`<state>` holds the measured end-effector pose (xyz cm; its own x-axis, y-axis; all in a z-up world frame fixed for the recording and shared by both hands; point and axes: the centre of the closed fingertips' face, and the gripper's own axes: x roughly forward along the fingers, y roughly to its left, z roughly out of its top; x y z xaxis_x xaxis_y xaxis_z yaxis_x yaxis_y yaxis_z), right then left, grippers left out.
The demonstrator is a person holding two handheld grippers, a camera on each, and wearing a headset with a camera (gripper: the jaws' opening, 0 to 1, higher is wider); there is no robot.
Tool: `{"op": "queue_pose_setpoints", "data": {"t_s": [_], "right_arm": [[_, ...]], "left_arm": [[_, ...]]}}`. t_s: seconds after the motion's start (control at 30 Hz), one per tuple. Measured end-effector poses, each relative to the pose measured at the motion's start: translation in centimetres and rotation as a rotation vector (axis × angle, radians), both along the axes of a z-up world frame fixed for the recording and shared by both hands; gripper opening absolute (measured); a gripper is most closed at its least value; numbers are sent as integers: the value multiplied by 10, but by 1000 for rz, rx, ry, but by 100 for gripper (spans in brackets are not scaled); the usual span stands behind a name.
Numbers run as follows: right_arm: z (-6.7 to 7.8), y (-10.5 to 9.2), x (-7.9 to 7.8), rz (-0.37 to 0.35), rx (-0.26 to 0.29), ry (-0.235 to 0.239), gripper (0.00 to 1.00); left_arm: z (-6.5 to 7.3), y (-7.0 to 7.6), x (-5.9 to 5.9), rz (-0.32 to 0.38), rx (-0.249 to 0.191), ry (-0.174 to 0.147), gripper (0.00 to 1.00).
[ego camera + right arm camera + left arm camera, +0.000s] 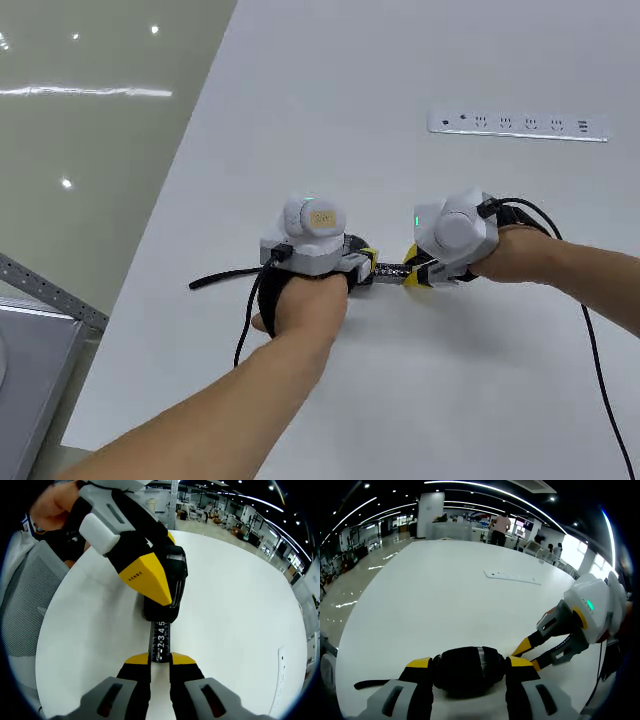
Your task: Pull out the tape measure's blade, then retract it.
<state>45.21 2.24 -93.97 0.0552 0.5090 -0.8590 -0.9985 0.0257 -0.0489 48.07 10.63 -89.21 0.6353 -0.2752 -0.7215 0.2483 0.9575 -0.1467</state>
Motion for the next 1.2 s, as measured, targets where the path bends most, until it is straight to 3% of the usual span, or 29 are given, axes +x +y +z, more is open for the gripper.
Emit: {"op": "queue_pose_setpoints", "data": {"t_s": [0.33,0.8,0.97,1.2], "right_arm": [[0,0,0,-6,1,3,13],[0,0,1,-15,2,3,13],[0,0,1,-22,12,2,13],[0,0,2,-32,22,3,13]], "left_arm": [[-5,-5,2,-6,2,21,62],[-8,-3,2,-17,32,41,59],[-8,-3,2,-21,36,17,57],[-7,-3,3,-29,35,7,56]]}}
